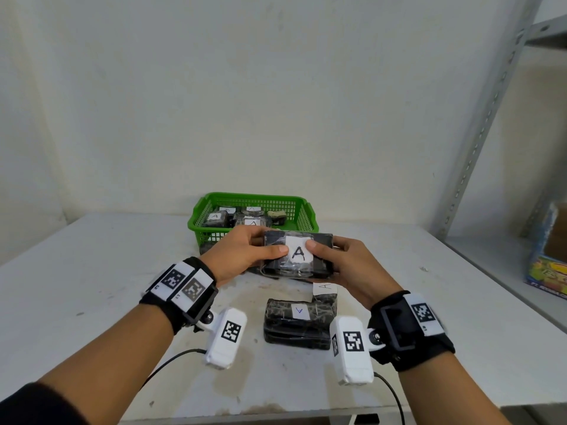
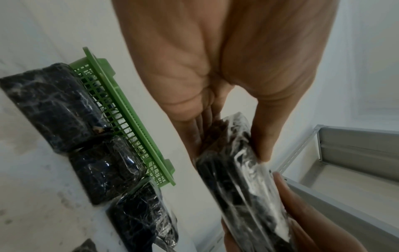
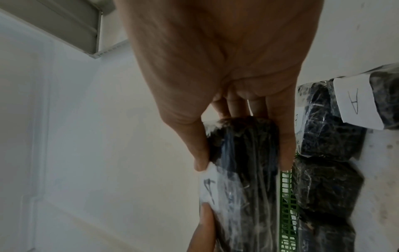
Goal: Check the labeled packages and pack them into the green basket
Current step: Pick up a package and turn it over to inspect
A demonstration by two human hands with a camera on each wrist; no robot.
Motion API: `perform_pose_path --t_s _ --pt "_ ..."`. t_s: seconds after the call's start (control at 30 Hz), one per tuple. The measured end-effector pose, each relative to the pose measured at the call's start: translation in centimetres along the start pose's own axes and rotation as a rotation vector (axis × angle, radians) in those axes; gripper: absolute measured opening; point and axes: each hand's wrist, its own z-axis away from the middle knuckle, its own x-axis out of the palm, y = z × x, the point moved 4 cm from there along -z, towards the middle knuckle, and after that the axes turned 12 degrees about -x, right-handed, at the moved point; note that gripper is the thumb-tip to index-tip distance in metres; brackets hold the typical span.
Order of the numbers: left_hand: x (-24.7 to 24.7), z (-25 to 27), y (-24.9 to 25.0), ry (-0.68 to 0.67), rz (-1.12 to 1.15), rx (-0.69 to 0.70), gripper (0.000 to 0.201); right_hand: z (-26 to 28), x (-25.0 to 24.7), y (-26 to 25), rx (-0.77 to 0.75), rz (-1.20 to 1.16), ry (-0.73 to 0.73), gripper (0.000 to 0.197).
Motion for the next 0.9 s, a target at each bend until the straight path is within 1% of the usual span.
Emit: perform_pose_path --t_s 0.07,0.13,0.27,0.4,0.47,0.57,0.7,0.8,0.9 --pt "-0.2 0.0 0.1 0.013 -0.004 0.008 0.039 0.0 0.1 0.1 0.013 -0.001 -0.037 0.038" --pt "-0.2 0.1 0.2 0.009 0.008 0.009 0.044 0.0 0.1 0.1 0.012 -0.002 -0.063 0.039" --pt "0.3 0.3 0.2 -0.032 0.048 -0.030 0.051 -0.3 -0.4 0.1 -0.024 0.008 -0.054 0.041" --pt "0.2 0.4 0.4 -0.015 0.000 -0.020 0.047 -0.2 -0.3 0.0 -0.029 -0.001 -0.054 0.054" --pt "0.3 0.4 0.5 -0.026 -0.017 -0.011 0.046 -0.1 -0.2 -0.2 -0.047 0.001 -0.045 0.050" --pt "0.3 0.4 0.5 -0.032 -0.028 0.006 0.054 0.0 -0.2 -0.3 -0.078 0.038 -0.041 0.050" --pt "0.1 0.5 0.7 0.042 -0.127 0.061 0.040 0.1 -0.2 -0.3 -0.100 0.086 -0.053 0.054" --pt "0.1 0.6 0.9 0.082 -0.170 0.118 0.043 0.1 -0.1 -0.5 -0.063 0.072 -0.076 0.056" --pt "0.0 0.8 1.3 0.121 -0.179 0.185 0.050 0.4 0.0 -0.7 0.054 0.010 -0.079 0.050"
